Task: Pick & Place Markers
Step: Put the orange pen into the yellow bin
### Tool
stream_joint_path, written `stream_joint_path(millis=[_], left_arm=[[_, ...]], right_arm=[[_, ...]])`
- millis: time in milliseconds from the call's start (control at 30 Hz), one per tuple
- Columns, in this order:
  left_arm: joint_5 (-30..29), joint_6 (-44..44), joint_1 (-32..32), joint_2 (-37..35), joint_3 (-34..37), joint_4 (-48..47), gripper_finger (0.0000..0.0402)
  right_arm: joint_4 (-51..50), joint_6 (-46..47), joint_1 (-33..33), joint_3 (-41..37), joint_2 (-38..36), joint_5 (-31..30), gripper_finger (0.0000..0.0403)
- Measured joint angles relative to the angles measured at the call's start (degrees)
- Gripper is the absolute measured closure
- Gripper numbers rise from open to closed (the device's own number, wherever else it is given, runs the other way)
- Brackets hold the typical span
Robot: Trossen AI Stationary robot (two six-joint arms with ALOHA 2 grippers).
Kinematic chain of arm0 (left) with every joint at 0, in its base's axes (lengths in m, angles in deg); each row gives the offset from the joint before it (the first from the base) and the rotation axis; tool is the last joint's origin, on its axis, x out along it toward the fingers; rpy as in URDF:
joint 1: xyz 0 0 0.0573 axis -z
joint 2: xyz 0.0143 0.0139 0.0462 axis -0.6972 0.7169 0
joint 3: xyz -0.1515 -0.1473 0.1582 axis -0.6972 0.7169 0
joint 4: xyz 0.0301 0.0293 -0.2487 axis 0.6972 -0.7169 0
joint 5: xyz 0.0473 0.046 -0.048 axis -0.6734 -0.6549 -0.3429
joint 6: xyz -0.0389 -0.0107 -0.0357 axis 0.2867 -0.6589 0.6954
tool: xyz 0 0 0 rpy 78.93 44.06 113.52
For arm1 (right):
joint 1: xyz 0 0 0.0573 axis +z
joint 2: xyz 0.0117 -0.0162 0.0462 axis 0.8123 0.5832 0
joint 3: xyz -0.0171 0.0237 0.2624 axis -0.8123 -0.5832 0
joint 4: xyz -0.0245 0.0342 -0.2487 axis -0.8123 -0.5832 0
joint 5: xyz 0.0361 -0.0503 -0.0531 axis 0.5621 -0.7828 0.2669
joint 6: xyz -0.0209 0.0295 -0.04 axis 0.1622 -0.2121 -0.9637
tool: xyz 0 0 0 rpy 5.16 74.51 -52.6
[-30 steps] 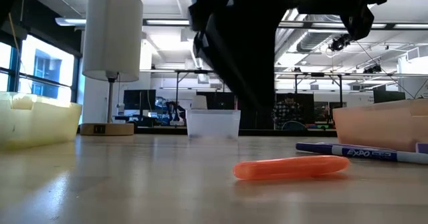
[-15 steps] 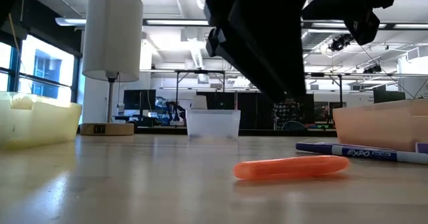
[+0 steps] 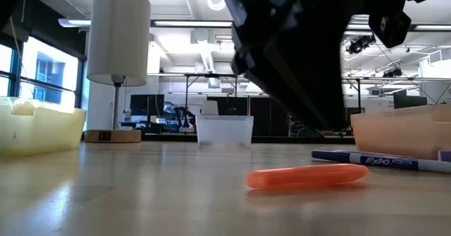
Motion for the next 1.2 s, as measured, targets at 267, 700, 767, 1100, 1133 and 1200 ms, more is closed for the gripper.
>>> stream_joint_path(millis=[267,700,767,1100,1133,1200], left_arm=[[1.0,0.1,0.0,1.7,-0.3,0.0,0.0248],[1.7,-0.1,0.0,2.0,-0.2,-2.8,0.0248],[1.7,-0.2,0.0,2.0,-0.2,-2.9,0.0248],[1.7,-2.2,1.3,2.0,-0.2,-1.0,0.0248],[1.8,-2.2,1.7,2.0,-0.2,-1.2,0.0248],[2.0,-2.2,2.0,2.1,0.0,-2.1,0.0248]], right_arm=[[1.3,0.2,1.7,0.0,0.0,-1.4,0.0403],[1.6,1.4,1.9,0.0,0.0,-1.2,0.0402],[1.5,1.5,1.9,0.0,0.0,-1.2,0.0402],[1.3,2.7,1.9,0.0,2.0,-1.1,0.0402],[1.4,3.3,1.9,0.0,2.4,-1.0,0.0402],[1.4,4.3,1.9,0.0,3.5,-0.7,0.0402]])
